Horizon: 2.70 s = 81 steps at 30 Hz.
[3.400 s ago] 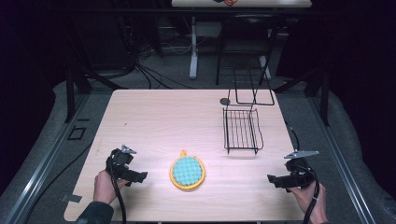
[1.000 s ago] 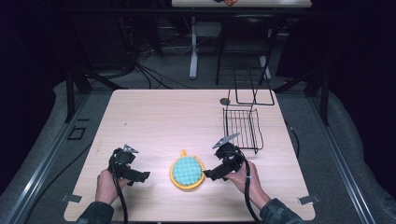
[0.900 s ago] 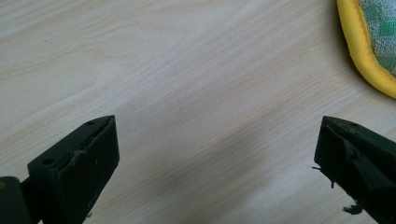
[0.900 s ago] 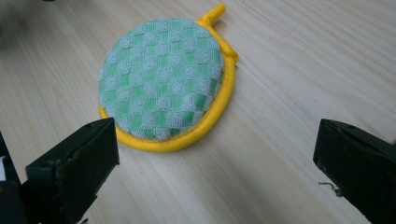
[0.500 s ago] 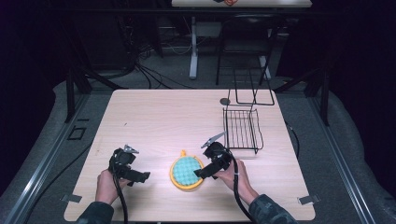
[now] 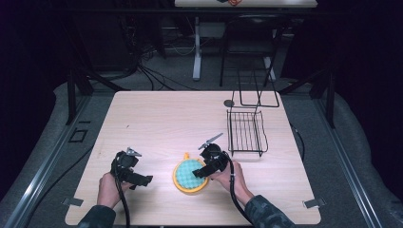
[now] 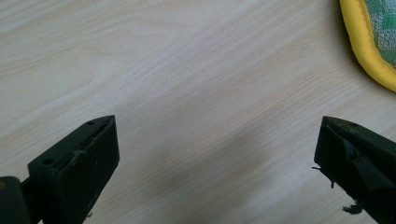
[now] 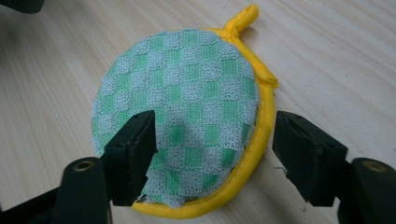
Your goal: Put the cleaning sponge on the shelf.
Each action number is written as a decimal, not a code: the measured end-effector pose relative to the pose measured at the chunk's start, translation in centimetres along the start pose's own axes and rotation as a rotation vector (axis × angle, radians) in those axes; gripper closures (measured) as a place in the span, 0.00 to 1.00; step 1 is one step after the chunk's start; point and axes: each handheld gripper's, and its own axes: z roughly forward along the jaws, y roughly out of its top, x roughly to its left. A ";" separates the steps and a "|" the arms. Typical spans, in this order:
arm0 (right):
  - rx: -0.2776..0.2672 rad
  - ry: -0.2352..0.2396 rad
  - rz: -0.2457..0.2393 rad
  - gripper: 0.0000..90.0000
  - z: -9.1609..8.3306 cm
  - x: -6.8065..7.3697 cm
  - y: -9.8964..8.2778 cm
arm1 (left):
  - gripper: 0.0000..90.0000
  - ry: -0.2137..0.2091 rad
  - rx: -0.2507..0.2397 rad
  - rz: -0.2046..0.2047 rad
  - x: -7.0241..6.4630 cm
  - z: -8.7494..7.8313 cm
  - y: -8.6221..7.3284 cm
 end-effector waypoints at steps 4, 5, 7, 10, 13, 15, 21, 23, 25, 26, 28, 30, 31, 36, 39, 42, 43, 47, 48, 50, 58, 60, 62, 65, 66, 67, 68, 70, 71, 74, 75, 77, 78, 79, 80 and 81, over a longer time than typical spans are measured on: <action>0.022 -0.002 -0.001 0.44 0.5 0.2 0.0 | 0.00 0.000 0.002 0.000 0.0 0.0 0.0; 0.022 -0.001 0.002 0.46 0.5 0.2 -0.1 | 0.00 0.002 0.003 0.001 0.0 0.0 0.0; 0.024 -0.001 0.005 0.50 0.6 0.3 -0.2 | 0.00 0.002 0.004 0.002 0.0 0.0 0.0; 0.030 -0.011 0.003 0.56 0.6 0.4 -0.3 | 0.00 0.004 0.002 0.002 -0.1 0.0 0.0; 0.027 -0.019 0.005 0.63 0.6 0.6 -0.4 | 0.00 0.005 0.003 0.003 -0.1 0.0 0.0; 0.024 -0.024 0.011 0.66 0.6 0.7 -0.5 | 0.00 0.010 0.002 0.002 -0.1 0.0 0.0; -0.016 -0.031 0.023 0.80 0.6 0.9 -1.0 | 0.00 0.006 0.005 0.006 -0.1 0.0 0.0; -0.027 -0.031 0.031 0.84 0.6 1.0 -1.2 | 0.00 0.007 0.006 0.007 -0.1 0.0 0.0; -0.034 -0.033 0.040 0.87 0.5 1.0 -1.3 | 0.00 0.006 0.006 0.008 -0.2 0.0 0.0; -0.037 -0.031 0.045 0.88 0.5 0.9 -1.3 | 0.00 0.006 0.006 0.010 -0.2 0.0 0.0; -0.054 -0.031 0.052 0.90 0.5 0.9 -1.4 | 0.00 0.005 0.005 0.010 -0.2 0.0 0.0; -0.064 -0.030 0.060 0.92 0.4 0.9 -1.4 | 0.00 0.005 0.006 0.009 -0.1 0.0 0.0; -0.062 -0.026 0.065 0.93 0.3 0.9 -1.3 | 0.00 0.004 0.006 0.009 -0.1 0.1 0.0; -0.079 -0.009 0.073 0.95 -0.1 0.9 -1.3 | 0.00 0.005 0.000 0.008 -0.1 0.0 0.0; -0.090 -0.006 0.069 0.96 -0.6 1.0 -1.2 | 0.00 0.007 -0.002 0.005 -0.1 0.0 0.0; -0.107 0.001 0.067 0.96 -1.3 1.0 -1.1 | 0.00 0.002 0.000 0.004 0.0 0.0 0.0; -0.113 0.007 0.070 0.96 -1.5 1.0 -1.0 | 0.00 0.002 0.001 0.005 0.0 0.0 0.0; -0.139 0.022 0.071 0.96 -2.5 1.0 -1.0 | 0.00 0.002 -0.002 0.004 0.0 0.0 0.0; -0.143 0.021 0.066 0.96 -2.7 1.0 -0.9 | 0.00 0.001 -0.003 0.002 0.0 0.0 0.0; -0.153 0.024 0.065 0.96 -3.2 1.0 -0.9 | 0.00 0.002 -0.004 0.000 0.0 -0.1 0.0; -0.181 0.017 0.047 0.96 -5.2 1.3 -0.9 | 0.00 0.006 -0.007 0.000 0.1 -0.1 0.0; -0.190 0.020 0.046 0.96 -5.6 1.3 -1.0 | 0.00 0.006 -0.007 -0.001 0.1 -0.1 0.0; -0.191 0.018 0.042 0.96 -6.1 1.4 -1.1 | 0.00 0.006 -0.007 -0.001 0.0 -0.2 0.0; -0.200 0.011 0.030 0.96 -6.9 1.5 -1.3 | 0.00 0.007 -0.006 0.001 0.0 -0.2 0.0; -0.203 0.010 0.027 0.96 -7.2 1.5 -1.4 | 0.00 0.008 -0.006 0.001 0.0 -0.2 0.0; -0.201 0.006 0.026 0.96 -7.4 1.5 -1.5 | 0.00 0.009 -0.008 0.001 0.0 -0.2 0.0; -0.204 0.005 0.023 0.96 -7.6 1.4 -1.5 | 0.00 0.009 -0.008 0.001 0.0 -0.2 0.0; -0.208 -0.002 0.025 0.96 -8.1 1.2 -1.7 | 0.00 0.012 -0.013 -0.002 0.0 -0.2 0.0; -0.210 -0.005 0.026 0.96 -8.3 1.1 -1.8 | 0.00 0.012 -0.014 -0.001 0.0 -0.2 0.0; -0.219 -0.012 0.036 0.96 -9.0 0.8 -2.0 | 0.00 0.010 -0.011 0.003 0.0 -0.2 0.0; -0.221 -0.012 0.039 0.96 -9.2 0.7 -2.0 | 0.00 0.012 -0.013 0.003 0.0 -0.2 0.0; -0.224 -0.018 0.036 0.96 -9.6 0.6 -2.2 | 0.00 0.010 -0.011 0.002 0.0 -0.2 0.0; -0.227 -0.021 0.035 0.96 -9.8 0.6 -2.2 | 0.00 0.012 -0.013 0.000 0.0 -0.2 0.0; -0.226 -0.020 0.031 0.96 -10.0 0.5 -2.3 | 0.00 0.010 -0.011 0.003 0.0 -0.2 0.0; -0.225 -0.019 0.029 0.96 -10.1 0.5 -2.3 | 0.00 0.012 -0.014 0.003 0.0 -0.2 0.0; -0.229 -0.021 0.033 0.96 -10.3 0.5 -2.4 | 0.00 0.012 -0.015 0.006 0.0 -0.3 0.0</action>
